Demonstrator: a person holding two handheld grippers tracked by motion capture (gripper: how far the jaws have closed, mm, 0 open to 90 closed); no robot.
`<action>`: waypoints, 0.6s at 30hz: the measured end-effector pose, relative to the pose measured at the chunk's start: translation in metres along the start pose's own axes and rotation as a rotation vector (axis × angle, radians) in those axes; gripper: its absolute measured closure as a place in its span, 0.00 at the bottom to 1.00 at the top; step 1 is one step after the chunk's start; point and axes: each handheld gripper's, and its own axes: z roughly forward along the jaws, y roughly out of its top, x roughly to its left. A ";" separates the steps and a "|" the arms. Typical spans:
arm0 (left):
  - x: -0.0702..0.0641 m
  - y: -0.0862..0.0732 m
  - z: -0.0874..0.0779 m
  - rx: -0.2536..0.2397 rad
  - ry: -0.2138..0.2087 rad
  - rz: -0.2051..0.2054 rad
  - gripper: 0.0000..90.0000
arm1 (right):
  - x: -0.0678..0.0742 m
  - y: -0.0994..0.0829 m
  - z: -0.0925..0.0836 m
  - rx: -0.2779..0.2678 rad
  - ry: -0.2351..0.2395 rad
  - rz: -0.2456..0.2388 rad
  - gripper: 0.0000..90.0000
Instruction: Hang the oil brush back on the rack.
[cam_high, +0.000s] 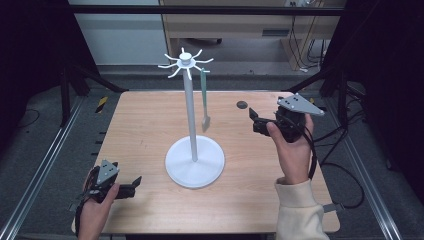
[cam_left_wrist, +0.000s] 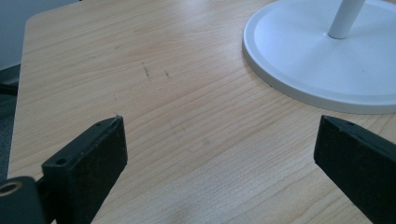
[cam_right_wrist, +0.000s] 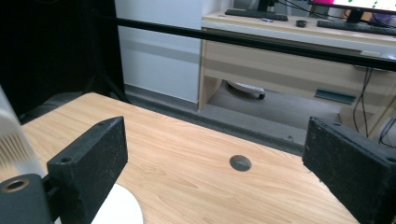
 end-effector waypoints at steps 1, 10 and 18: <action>0.000 0.000 0.000 0.002 0.000 0.001 0.02 | -0.003 -0.002 0.000 0.002 -0.005 0.004 0.08; 0.001 0.000 0.001 -0.002 0.010 -0.002 0.02 | -0.019 -0.032 0.009 0.062 -0.053 0.025 0.09; 0.002 0.000 0.000 -0.011 0.028 -0.008 0.03 | -0.031 -0.065 0.020 0.131 -0.110 -0.009 0.11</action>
